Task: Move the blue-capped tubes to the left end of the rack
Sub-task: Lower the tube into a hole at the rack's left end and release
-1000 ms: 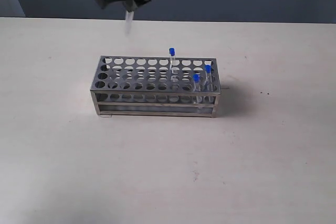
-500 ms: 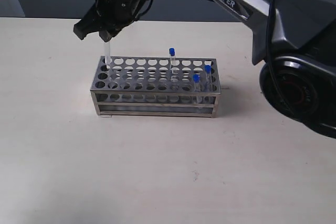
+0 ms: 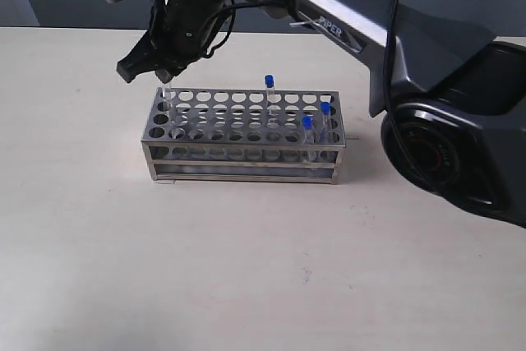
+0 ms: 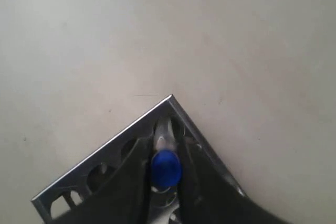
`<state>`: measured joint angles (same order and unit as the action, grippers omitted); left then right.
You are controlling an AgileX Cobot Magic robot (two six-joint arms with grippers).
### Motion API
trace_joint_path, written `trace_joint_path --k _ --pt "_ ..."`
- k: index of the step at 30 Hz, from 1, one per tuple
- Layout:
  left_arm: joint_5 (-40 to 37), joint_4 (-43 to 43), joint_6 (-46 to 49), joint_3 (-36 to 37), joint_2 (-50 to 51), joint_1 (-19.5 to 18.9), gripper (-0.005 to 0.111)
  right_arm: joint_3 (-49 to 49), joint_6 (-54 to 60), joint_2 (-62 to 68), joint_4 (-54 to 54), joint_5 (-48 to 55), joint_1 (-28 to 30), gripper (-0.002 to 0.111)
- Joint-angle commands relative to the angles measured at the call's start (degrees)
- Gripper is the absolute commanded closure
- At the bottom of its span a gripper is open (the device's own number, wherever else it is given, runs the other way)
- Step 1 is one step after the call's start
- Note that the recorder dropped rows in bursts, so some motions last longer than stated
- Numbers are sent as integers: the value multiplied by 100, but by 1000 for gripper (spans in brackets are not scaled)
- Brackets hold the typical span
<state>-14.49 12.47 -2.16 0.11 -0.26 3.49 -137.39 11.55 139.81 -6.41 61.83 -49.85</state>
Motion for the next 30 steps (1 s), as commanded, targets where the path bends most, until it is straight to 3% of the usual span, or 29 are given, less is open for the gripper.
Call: trace_joint_path --k 1,19,20,25,30 --pt "78 23 -19 -11 26 17 106 5 -373 -16 119 -516 8 109" --pt "78 23 -19 -11 26 17 106 5 -597 109 113 -456 8 109" --pt "78 23 -19 -11 26 17 106 5 -597 108 113 -456 8 107" --pt "78 23 -19 -11 26 17 106 5 -620 108 56 -455 8 69" --pt "78 23 -19 -11 26 17 106 5 -725 68 46 -113 8 66"
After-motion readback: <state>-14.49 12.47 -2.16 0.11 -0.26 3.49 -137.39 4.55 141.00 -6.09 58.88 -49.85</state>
